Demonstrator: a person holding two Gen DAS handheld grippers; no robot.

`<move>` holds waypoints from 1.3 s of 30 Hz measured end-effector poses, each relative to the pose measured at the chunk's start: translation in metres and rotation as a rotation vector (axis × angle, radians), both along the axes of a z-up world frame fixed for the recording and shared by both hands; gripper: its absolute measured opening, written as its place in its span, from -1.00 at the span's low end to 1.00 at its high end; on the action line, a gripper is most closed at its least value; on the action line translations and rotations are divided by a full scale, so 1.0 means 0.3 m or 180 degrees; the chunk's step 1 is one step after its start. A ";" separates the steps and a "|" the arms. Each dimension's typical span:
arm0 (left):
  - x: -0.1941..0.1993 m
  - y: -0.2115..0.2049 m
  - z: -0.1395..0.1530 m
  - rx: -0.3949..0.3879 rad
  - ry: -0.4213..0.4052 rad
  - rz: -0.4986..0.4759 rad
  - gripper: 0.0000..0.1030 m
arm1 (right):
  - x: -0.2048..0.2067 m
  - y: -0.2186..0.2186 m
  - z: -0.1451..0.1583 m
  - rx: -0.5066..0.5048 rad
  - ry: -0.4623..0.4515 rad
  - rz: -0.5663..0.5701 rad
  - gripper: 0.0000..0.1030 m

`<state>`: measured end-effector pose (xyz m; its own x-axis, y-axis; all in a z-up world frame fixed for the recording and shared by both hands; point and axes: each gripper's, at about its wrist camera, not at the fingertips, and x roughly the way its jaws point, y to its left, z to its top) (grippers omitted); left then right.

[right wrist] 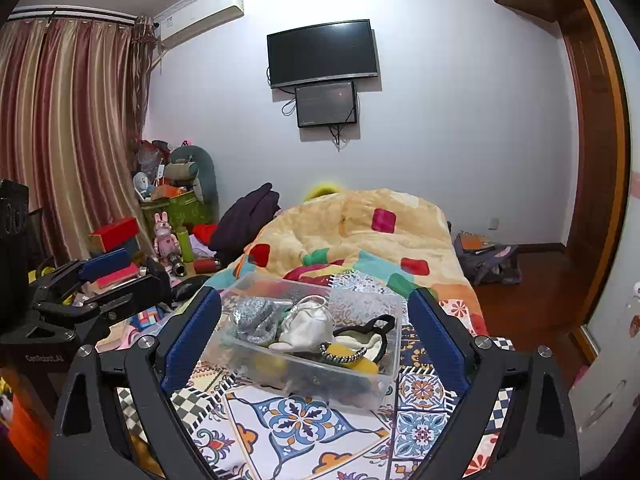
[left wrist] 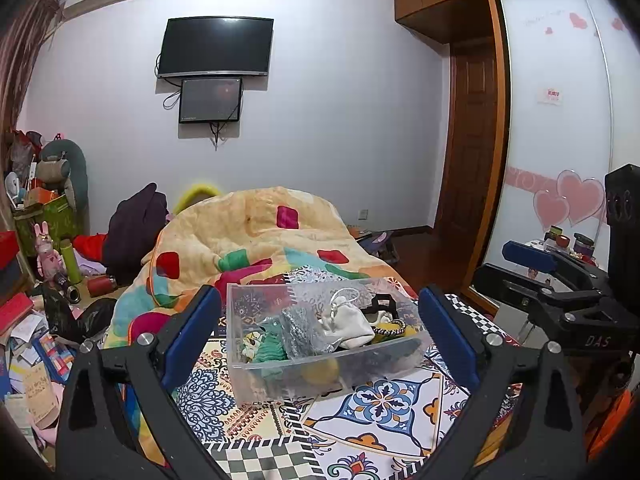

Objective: Organize soft objects

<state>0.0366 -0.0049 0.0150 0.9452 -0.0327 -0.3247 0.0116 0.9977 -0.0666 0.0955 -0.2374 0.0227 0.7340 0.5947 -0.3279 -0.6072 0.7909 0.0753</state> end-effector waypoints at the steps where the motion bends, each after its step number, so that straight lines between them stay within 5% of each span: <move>1: 0.001 0.001 -0.001 -0.0006 0.0002 -0.0001 0.95 | 0.001 0.002 -0.001 -0.0003 0.0000 -0.0005 0.83; 39: -0.002 -0.005 -0.005 0.0010 -0.0008 -0.0015 0.99 | -0.018 0.001 0.003 0.0006 -0.0012 0.0045 0.88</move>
